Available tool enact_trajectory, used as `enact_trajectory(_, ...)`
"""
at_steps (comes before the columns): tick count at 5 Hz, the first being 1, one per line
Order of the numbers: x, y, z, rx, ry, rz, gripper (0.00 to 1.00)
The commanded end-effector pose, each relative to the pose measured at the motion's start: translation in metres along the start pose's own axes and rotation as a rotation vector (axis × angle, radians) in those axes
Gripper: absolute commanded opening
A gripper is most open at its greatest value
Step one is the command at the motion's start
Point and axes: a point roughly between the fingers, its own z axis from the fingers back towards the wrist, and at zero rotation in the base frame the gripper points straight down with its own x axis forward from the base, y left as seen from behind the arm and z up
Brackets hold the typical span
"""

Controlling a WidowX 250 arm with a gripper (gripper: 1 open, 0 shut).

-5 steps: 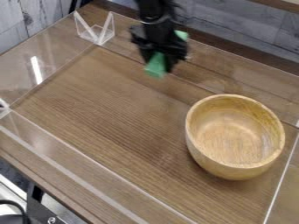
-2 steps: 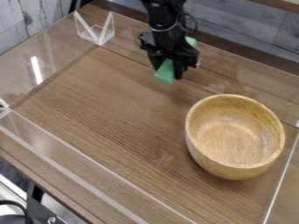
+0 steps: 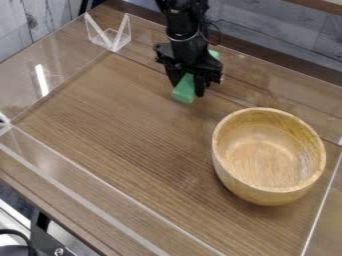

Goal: Move green stick from inside the wooden bowl to the table next to it

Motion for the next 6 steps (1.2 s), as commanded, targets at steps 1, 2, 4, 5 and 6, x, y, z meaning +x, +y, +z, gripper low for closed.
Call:
enact_trajectory(1, 0.0098, 0.0069, 0.0087, 0.006, -0.025, 0.034, 0.00)
enact_trajectory(2, 0.0102, 0.0065, 0.0105, -0.002, -0.016, 0.056, 0.00)
enact_trajectory(4, 0.0111, 0.0067, 0.0107, -0.013, 0.002, 0.090, 0.00)
enact_trajectory(5, 0.0092, 0.0063, 0.0099, -0.018, 0.023, 0.102, 0.00)
enact_trajectory(6, 0.0097, 0.0056, 0.0120, -0.026, 0.033, 0.117, 0.00)
